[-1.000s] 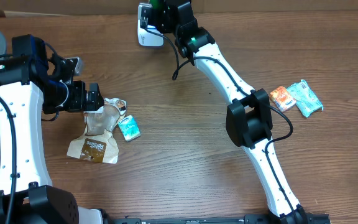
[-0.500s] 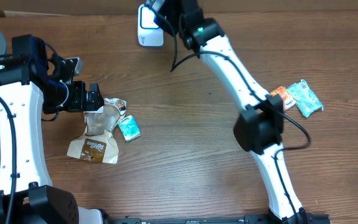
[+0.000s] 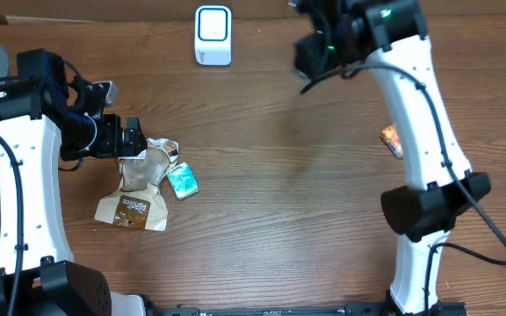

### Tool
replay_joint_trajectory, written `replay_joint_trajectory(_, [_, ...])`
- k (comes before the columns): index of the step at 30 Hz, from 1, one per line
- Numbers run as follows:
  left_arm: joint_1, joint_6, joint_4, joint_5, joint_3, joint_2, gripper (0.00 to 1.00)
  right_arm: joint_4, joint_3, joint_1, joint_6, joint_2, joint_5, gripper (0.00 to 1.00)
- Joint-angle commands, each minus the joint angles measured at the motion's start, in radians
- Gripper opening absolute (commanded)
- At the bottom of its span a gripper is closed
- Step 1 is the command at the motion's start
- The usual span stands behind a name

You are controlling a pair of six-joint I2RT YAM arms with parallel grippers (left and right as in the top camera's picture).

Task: Scan the item barcode
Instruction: 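Carry the jar rightward and set it beside the orange pack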

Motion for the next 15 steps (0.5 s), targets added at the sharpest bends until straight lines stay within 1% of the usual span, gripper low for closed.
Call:
replay_joint_trajectory(1, [0.002, 0.026, 0.001, 0.011, 0.001, 0.005, 1.0, -0.023, -0.086, -0.086, 0.065, 0.018, -0.034, 0.51])
replay_joint_trajectory(6, [0.002, 0.026, 0.001, 0.011, 0.001, 0.005, 0.99, 0.023, -0.265, -0.177, 0.065, 0.018, -0.033, 0.52])
replay_joint_trajectory(9, [0.002, 0.026, 0.001, 0.011, 0.001, 0.005, 0.99, 0.109, -0.398, -0.238, 0.065, 0.018, -0.03, 0.52])
replay_joint_trajectory(15, [0.002, 0.026, 0.001, 0.011, 0.001, 0.005, 1.0, 0.269, -0.535, -0.304, 0.065, 0.018, 0.01, 0.51])
